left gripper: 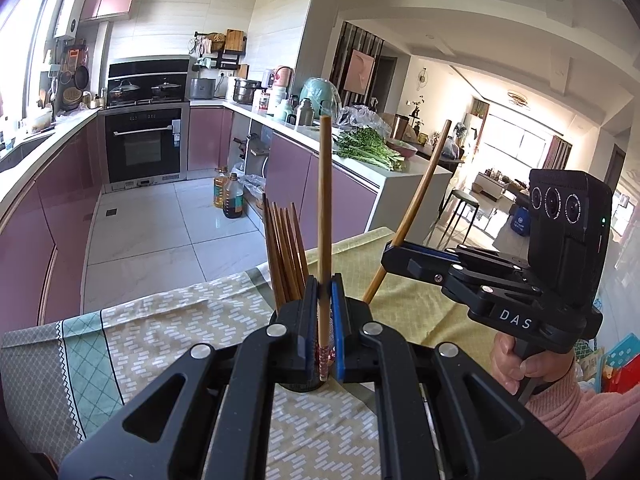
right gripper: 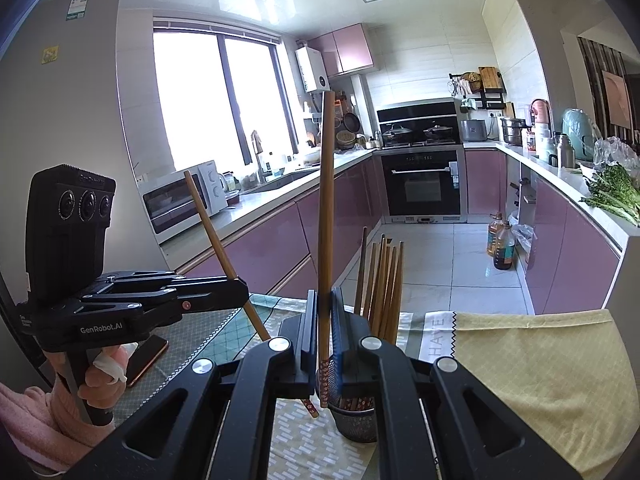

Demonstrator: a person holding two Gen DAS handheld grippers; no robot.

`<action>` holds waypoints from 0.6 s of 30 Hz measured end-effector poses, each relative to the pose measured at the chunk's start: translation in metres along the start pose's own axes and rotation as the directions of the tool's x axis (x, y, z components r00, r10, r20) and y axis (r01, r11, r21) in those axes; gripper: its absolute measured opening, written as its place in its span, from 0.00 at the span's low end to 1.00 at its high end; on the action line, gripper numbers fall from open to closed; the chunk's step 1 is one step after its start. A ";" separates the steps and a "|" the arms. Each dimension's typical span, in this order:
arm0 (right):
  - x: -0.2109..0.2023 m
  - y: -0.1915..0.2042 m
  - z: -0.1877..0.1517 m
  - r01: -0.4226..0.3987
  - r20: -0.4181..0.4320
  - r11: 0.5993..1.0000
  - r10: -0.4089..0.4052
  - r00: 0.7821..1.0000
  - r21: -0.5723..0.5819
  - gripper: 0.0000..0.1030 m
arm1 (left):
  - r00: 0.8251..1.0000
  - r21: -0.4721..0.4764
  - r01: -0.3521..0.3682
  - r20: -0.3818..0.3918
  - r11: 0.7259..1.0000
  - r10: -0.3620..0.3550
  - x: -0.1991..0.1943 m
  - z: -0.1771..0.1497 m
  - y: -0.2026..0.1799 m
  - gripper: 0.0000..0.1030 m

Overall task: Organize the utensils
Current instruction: 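Carry both upright chopsticks over the mesh cup and lower them in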

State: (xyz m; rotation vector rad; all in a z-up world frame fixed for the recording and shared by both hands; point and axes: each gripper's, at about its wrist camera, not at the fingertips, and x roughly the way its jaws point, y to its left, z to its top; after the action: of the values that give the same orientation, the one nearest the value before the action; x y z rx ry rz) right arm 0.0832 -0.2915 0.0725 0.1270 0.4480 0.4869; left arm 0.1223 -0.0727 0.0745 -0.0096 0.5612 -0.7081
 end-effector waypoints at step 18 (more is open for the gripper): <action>0.001 -0.002 0.006 0.022 0.008 1.000 -0.021 1.000 -0.012 0.05 | 1.000 0.008 0.006 0.025 1.000 -0.006 0.000 0.008 -0.002 0.07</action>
State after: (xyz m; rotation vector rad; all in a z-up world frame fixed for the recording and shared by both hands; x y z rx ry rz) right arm 0.0879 -0.2925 0.0774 0.1126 0.4379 0.4677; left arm 0.1245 -0.0756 0.0819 -0.0124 0.5351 -0.7150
